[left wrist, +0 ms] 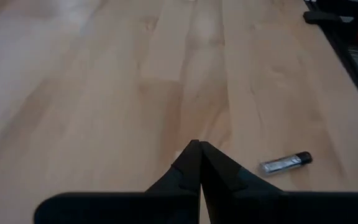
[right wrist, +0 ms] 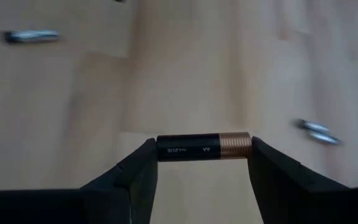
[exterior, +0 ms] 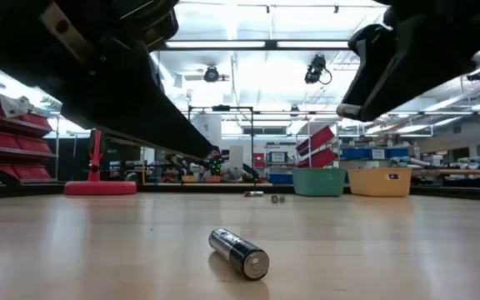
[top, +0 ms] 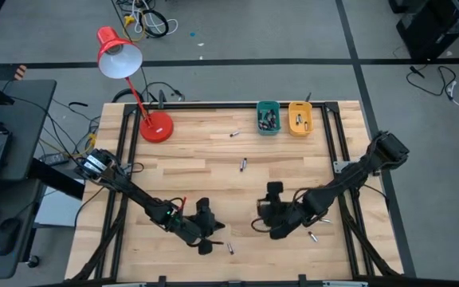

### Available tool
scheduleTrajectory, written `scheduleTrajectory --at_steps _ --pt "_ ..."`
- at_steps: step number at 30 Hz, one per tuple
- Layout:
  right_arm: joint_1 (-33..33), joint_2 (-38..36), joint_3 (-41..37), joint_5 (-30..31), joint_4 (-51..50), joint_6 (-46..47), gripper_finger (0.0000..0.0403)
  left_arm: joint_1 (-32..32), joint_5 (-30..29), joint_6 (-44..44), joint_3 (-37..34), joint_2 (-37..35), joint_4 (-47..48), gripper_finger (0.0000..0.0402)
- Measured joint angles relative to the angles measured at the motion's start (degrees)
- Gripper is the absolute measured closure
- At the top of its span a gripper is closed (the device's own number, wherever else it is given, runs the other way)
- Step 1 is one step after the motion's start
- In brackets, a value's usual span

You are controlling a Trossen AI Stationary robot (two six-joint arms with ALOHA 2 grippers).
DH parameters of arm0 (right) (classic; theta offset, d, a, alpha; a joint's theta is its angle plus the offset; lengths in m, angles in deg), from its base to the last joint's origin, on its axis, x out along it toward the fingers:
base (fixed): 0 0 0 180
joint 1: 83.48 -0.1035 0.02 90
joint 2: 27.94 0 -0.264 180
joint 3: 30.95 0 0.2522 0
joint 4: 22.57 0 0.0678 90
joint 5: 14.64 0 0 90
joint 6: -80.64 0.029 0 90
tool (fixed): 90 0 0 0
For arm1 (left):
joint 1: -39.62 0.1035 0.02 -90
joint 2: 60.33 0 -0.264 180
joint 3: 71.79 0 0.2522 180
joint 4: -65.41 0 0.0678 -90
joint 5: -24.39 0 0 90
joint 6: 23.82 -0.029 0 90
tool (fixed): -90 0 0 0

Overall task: Sort batteries
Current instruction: Put the black battery into the green bin

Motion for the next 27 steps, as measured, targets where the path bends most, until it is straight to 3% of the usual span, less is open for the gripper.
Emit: scheduleTrajectory --at_steps 7,11,15,17,21,27 --pt "6.05 -6.64 -3.05 11.83 -6.03 5.69 0.0193 1.16 -3.28 -4.60 0.00 0.00 -0.26 0.0386" --pt "14.04 -12.46 -6.20 12.28 -6.50 5.30 0.0188 4.35 1.71 -10.16 0.00 0.00 -2.14 0.0388" --pt "26.01 -16.33 -8.49 12.49 -1.89 -0.55 0.0181 8.41 6.20 -17.33 0.00 -0.09 -5.17 0.0392" --pt "33.17 -16.90 -9.20 10.63 2.99 -3.82 0.0179 11.40 7.60 -19.79 -0.01 -0.11 -5.48 0.0392" --pt "45.31 -15.21 -9.77 0.19 12.70 -9.91 0.0178 17.44 12.85 -21.54 -2.16 -0.11 -9.82 0.0391" --pt "56.00 -11.84 -9.77 -5.30 18.94 -13.69 0.0175 22.83 17.80 -20.21 -11.91 -0.11 -23.81 0.0391"
